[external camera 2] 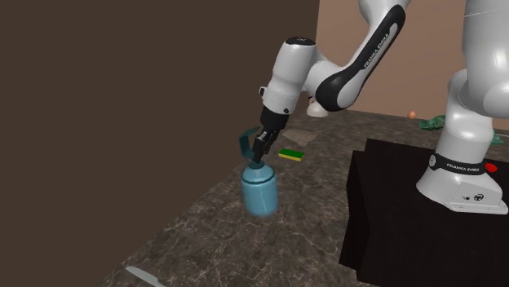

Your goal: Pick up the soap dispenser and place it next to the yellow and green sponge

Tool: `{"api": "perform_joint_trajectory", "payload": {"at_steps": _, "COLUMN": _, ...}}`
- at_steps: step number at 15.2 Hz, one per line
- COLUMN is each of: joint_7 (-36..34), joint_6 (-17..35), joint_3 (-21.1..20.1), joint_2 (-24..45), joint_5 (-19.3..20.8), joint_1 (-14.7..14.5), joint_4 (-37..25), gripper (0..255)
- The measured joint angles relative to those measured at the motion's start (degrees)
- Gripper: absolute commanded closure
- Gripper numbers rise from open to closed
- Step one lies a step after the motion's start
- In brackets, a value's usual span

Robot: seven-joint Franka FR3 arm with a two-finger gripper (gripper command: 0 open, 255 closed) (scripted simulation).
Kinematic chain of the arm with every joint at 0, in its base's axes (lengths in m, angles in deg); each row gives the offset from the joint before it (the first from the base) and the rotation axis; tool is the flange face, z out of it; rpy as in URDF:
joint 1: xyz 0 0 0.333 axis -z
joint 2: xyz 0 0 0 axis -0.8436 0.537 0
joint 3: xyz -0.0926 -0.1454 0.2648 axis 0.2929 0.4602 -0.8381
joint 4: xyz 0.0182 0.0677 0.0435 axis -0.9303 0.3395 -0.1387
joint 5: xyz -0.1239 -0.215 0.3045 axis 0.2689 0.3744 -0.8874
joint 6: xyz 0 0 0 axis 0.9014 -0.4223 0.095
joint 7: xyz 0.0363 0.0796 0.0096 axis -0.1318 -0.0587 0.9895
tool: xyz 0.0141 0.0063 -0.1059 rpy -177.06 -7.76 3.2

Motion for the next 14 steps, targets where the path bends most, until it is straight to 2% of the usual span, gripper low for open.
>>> {"api": "perform_joint_trajectory", "payload": {"at_steps": 14, "joint_7": 9.05, "joint_6": -8.32, "joint_3": -3.39, "joint_2": -8.43, "joint_5": -10.73, "joint_1": 2.14, "joint_4": -1.24, "gripper": 255}}
